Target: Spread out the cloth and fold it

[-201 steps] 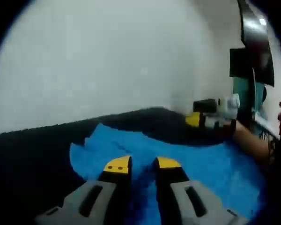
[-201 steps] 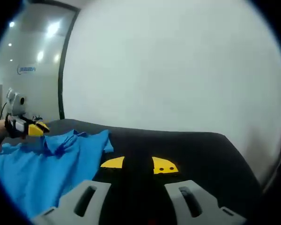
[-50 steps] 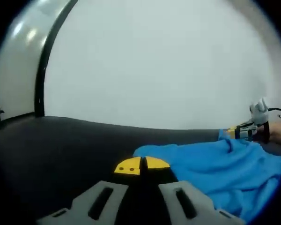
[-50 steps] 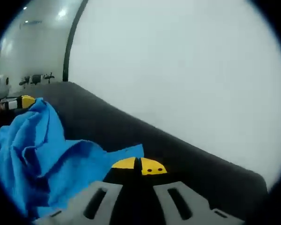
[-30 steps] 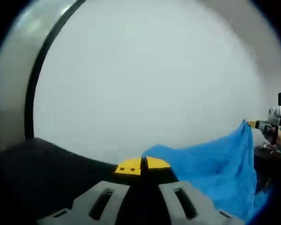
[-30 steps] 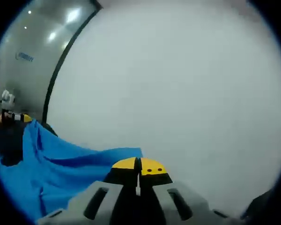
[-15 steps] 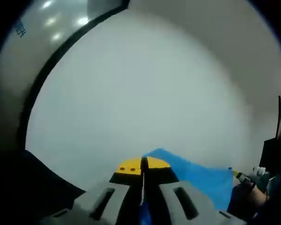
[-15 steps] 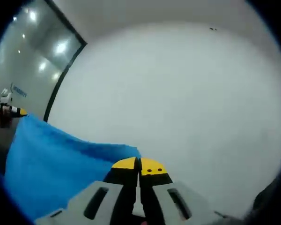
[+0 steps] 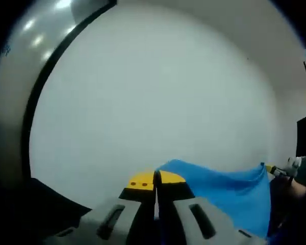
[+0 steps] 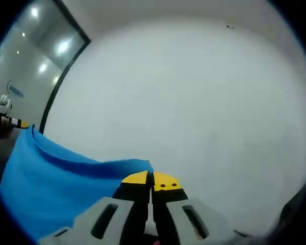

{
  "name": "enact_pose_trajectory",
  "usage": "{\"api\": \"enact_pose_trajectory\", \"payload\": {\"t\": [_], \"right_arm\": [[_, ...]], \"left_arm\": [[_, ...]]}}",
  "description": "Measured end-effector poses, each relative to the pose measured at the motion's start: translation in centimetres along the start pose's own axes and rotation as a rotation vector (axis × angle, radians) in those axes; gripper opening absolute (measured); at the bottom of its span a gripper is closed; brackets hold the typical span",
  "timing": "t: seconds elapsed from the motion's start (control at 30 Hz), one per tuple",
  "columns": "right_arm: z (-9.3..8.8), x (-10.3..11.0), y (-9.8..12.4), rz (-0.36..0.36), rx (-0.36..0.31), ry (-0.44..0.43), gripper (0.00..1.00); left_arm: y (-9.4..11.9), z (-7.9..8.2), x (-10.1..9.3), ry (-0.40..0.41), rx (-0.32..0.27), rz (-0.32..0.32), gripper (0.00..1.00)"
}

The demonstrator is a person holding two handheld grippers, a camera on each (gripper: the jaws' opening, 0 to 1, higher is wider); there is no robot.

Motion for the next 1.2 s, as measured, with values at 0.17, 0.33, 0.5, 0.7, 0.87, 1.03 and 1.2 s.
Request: {"api": "enact_pose_trajectory", "payload": {"t": [0.17, 0.33, 0.5, 0.7, 0.87, 1.03, 1.2], "right_arm": [[-5.4, 0.0, -1.2, 0.016, 0.081, 0.002, 0.00], [-12.3, 0.2, -1.7, 0.019, 0.138, -0.040, 0.00], [-22.0, 0.4, -1.0, 0.014, 0.265, -0.128, 0.00], [-26.9, 0.3, -2.2, 0.020, 0.304, -0.169, 0.00], [-28.2, 0.4, -4.7, 0.037, 0.323, -0.136, 0.00], [-30.5, -0.4, -7.8, 0.027, 0.345, -0.105, 0.00], [-34.0, -0.4, -8.0, 0.004, 0.492, 0.056, 0.00]], "left_arm": [[-1.7, -5.2, 1.8, -0.031, 0.077, 0.014, 0.00], [-3.6, -12.1, 4.0, -0.036, 0.138, 0.048, 0.00], [-4.2, -20.8, 6.3, -0.059, 0.261, 0.085, 0.00], [-5.2, -24.7, 8.0, -0.053, 0.271, 0.099, 0.00], [-7.7, -26.2, 8.9, -0.133, 0.251, 0.115, 0.00], [-9.6, -28.2, 10.8, -0.238, 0.316, 0.190, 0.00], [-9.1, -29.3, 12.1, -0.277, 0.374, 0.256, 0.00]]}}
Point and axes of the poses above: the point that each gripper's makers call its tool centre point, and the gripper's own axes: y roughly backward along the fingers, x roughly to its left, z roughly out of its top, the point moved 1 cm from there along y, roughly backward along the fingers, and after that the axes turned 1 degree about -y, right-handed, at the moved point
